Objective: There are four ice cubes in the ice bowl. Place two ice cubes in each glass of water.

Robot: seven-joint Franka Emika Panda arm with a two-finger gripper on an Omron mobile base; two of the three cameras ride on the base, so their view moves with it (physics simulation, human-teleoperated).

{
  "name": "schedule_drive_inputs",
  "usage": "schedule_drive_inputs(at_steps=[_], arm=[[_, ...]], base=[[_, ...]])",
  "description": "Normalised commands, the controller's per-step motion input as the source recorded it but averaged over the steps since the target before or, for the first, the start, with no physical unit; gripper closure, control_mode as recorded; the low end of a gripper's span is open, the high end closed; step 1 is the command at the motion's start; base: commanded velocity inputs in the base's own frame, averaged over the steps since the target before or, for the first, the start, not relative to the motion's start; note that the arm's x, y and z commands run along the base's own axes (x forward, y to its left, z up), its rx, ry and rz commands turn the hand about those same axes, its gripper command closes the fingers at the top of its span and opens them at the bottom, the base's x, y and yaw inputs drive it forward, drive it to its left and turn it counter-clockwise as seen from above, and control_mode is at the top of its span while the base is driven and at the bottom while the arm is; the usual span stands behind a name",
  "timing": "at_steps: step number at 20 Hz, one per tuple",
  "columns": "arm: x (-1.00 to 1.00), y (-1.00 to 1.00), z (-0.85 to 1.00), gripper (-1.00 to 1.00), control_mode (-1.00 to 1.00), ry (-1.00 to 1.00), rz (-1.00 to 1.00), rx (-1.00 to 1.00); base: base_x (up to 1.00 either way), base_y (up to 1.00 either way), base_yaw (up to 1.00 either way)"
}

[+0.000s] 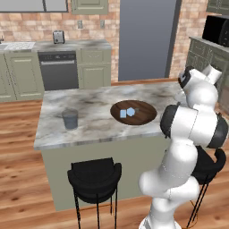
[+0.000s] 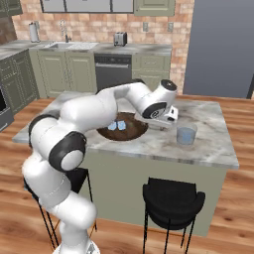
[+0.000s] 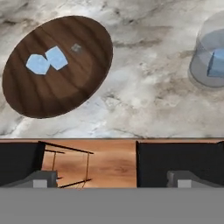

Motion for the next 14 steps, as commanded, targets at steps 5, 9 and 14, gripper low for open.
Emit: schedule_drive_inputs(at_steps=[5, 9, 14], arm=[[0.01, 1.0, 0.39, -1.0, -1.0, -0.02, -0.03, 0.02], [0.15, 1.0, 0.08, -1.0, -1.0, -0.02, -0.06, 0.04], [0.53, 0.99, -0.07, -1.0, -1.0, 0.01, -0.09, 0.01]], base=[[0.0, 0.0, 0.0], [0.0, 0.0, 0.0], [0.0, 0.0, 0.0]])
